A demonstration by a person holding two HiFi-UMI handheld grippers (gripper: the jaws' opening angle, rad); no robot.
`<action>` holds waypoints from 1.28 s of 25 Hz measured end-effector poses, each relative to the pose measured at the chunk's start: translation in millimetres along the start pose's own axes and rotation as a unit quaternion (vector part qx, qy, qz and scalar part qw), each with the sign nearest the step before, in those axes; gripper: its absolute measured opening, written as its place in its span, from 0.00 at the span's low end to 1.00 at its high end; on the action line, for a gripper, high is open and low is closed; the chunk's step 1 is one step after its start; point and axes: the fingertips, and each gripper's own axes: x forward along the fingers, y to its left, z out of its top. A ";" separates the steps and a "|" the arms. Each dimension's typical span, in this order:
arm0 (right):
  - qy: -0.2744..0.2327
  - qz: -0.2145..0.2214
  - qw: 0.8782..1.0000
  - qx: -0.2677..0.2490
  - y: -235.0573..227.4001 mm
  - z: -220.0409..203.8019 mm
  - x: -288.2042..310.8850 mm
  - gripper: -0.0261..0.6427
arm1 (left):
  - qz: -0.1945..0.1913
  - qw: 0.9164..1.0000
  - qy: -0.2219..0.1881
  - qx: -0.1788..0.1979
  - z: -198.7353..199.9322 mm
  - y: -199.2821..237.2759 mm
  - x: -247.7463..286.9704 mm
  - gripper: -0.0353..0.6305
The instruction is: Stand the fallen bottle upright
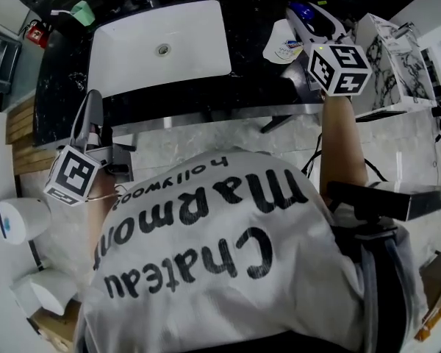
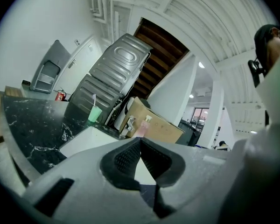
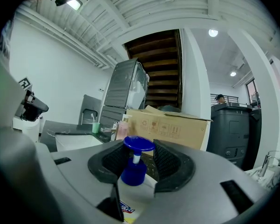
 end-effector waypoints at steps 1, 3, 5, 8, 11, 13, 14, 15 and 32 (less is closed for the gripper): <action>0.002 0.000 1.000 -0.002 6.0 6.0 -0.9 0.28 | -0.003 1.000 -0.002 0.007 8.3 2.9 -8.2 0.07; 0.008 0.002 1.000 -0.001 12.6 10.6 -0.8 0.28 | 0.001 1.000 -0.006 0.018 19.3 9.2 -20.8 0.07; 0.013 0.006 1.000 0.003 10.0 7.2 0.6 0.28 | 0.004 1.000 -0.009 0.020 22.6 11.5 -24.2 0.07; 0.023 0.004 1.000 0.011 -0.1 1.4 2.1 0.28 | 0.004 1.000 -0.008 0.023 22.4 10.3 -22.5 0.07; 0.028 -0.009 0.999 0.018 -3.8 2.2 1.6 0.28 | 0.005 1.000 -0.005 0.026 25.2 12.4 -27.5 0.07; 0.029 -0.019 0.999 0.017 2.2 7.0 -0.8 0.28 | 0.005 1.000 -0.005 0.023 31.7 18.8 -36.9 0.07; 0.029 -0.022 0.999 0.017 5.2 9.1 -1.6 0.28 | 0.006 1.000 -0.007 0.022 35.0 21.8 -41.3 0.07; 0.029 -0.024 0.999 0.018 6.5 10.0 -2.1 0.28 | 0.006 1.000 -0.009 0.021 37.3 23.6 -44.4 0.07; 0.041 -0.042 0.994 0.086 4.3 15.0 -24.0 0.42 | 0.015 0.999 -0.030 0.005 35.2 37.2 -74.3 0.07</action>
